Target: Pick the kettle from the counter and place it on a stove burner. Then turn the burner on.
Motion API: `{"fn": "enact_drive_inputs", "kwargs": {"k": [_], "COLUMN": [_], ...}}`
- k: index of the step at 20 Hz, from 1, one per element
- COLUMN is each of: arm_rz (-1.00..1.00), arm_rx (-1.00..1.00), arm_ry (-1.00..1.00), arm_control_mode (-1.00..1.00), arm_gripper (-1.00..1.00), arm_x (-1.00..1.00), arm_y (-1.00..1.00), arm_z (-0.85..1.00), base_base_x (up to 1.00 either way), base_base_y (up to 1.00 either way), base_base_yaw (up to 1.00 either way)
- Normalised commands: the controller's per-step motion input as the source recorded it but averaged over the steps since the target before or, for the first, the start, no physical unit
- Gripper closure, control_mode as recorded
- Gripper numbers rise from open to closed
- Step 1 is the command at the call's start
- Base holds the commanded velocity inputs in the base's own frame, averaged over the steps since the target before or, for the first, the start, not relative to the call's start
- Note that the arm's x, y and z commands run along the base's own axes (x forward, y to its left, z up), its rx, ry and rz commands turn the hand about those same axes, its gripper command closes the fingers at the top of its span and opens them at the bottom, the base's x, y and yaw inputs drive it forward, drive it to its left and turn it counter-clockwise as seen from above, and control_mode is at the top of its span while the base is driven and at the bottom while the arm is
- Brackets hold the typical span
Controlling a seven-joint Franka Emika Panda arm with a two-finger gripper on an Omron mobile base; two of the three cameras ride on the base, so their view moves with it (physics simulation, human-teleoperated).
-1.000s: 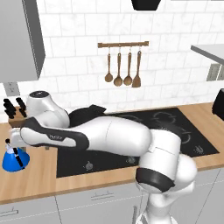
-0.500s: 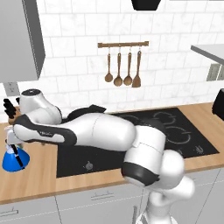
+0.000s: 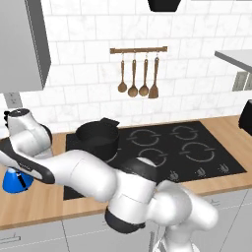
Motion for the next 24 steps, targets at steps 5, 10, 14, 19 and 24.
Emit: {"fn": "enact_drive_inputs", "kwargs": {"k": [5,10,14,19,24], "arm_rz": [0.0,0.0,0.0,0.0,0.0], "arm_rx": [-0.03,0.0,0.0,0.0,0.0], "arm_ry": [-0.08,-0.09,-0.14,-0.14,-0.07], "arm_control_mode": [-1.0,-1.0,-1.0,-1.0,-1.0], "arm_gripper": [-1.0,-1.0,-1.0,-1.0,-1.0], "arm_x": [0.0,0.07,0.18,0.25,0.32], "arm_y": [0.16,0.13,0.01,0.05,0.29], "arm_z": [-0.37,-0.3,-0.24,-0.24,-0.08], "base_base_x": [0.0,0.0,0.0,0.0,0.0], "base_base_y": [0.0,0.0,0.0,0.0,0.0], "base_base_yaw": [0.0,0.0,0.0,0.0,0.0]}}
